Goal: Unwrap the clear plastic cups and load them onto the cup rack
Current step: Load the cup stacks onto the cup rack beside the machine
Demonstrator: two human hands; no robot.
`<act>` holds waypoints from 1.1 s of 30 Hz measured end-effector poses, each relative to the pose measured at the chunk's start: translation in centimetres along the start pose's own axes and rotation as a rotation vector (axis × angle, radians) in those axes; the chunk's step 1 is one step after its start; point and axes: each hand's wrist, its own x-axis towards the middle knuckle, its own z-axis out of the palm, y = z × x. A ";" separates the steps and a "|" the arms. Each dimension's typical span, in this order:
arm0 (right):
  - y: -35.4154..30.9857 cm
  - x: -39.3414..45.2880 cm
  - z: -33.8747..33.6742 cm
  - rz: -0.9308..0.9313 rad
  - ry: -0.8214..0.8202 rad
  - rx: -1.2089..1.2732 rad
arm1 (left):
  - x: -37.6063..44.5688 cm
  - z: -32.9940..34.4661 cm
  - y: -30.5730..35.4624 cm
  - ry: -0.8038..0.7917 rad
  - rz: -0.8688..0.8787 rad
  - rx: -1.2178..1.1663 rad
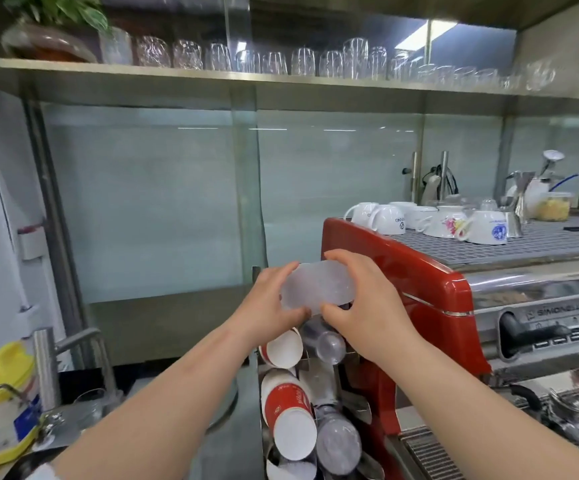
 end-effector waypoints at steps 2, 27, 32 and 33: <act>1.0 0.1 0.2 0.036 0.026 -0.024 | 1.0 0.9 0.0 -0.014 0.000 0.002; 6.7 3.9 6.2 0.155 -0.021 -0.079 | 7.2 4.7 -4.8 -0.142 0.010 0.010; 7.4 4.7 6.3 0.172 -0.021 -0.057 | 7.4 4.7 -4.7 -0.126 0.033 -0.024; 7.6 4.8 6.4 0.177 -0.026 -0.056 | 7.4 4.7 -4.7 -0.117 0.037 -0.027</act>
